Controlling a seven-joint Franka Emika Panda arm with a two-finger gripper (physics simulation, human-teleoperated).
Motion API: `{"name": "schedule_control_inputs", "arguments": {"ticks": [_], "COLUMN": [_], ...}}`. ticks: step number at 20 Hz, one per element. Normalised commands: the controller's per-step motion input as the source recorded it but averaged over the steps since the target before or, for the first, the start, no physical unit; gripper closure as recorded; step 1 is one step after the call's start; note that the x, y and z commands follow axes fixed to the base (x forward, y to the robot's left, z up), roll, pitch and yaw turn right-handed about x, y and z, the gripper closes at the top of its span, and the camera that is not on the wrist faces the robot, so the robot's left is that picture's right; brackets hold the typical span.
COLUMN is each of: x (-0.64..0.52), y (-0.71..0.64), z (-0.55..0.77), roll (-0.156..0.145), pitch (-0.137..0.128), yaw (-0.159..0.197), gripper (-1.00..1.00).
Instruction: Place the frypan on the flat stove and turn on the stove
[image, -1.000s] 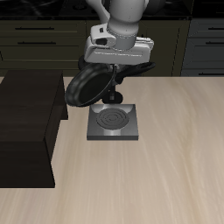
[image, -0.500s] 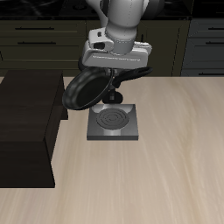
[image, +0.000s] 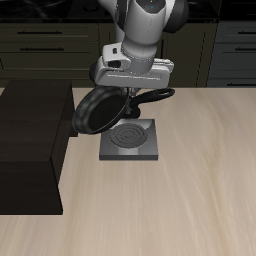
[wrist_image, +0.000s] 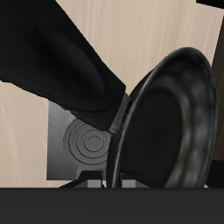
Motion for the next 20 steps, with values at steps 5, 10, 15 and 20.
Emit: {"name": "schedule_control_inputs", "arguments": {"ticks": [5, 10, 15, 20], "x": [0.03, -0.04, -0.01, 0.02], "y": [0.01, 0.00, 0.01, 0.02], "z": [-0.16, -0.12, -0.14, -0.21], "roll": [-0.003, 0.011, -0.002, 0.010], "pitch": [0.027, 0.013, 0.022, 0.028], "yaw": [0.001, 0.006, 0.004, 0.006], "gripper": [1.00, 1.00, 1.00, 1.00]}}
